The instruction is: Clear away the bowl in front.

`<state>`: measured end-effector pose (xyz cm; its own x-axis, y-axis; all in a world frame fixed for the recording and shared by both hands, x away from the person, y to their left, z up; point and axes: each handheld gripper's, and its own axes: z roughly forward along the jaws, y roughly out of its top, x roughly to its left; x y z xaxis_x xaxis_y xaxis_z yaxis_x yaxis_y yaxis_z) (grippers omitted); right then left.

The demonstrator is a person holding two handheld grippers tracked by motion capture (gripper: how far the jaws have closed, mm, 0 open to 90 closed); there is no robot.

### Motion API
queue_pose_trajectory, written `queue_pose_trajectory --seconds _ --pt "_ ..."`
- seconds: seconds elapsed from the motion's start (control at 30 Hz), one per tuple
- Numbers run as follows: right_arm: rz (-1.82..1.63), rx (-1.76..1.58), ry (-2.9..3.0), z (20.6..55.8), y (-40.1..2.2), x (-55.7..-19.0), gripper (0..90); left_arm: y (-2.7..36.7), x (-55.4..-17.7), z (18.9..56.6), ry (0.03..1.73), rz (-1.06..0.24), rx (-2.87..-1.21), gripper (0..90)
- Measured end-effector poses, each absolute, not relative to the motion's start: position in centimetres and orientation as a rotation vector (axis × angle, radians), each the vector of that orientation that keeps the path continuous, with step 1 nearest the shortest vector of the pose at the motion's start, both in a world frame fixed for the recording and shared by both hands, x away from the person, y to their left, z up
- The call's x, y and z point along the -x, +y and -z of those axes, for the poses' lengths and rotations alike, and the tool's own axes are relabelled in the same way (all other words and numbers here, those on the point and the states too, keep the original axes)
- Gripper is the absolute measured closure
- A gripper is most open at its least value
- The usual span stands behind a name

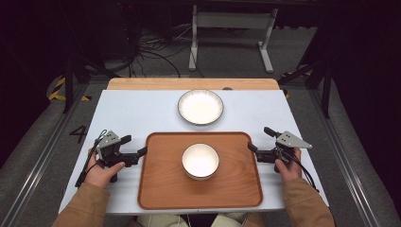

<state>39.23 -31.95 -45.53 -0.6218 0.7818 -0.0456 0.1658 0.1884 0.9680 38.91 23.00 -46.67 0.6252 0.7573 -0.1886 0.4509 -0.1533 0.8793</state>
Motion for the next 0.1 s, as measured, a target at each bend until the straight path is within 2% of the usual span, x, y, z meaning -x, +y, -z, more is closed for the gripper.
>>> queue_pose_trajectory --seconds 0.1 --pt "-1.459 -0.884 1.921 45.53 -31.95 -39.23 6.2 22.95 -38.89 46.66 0.986 -0.369 -1.789 10.1"
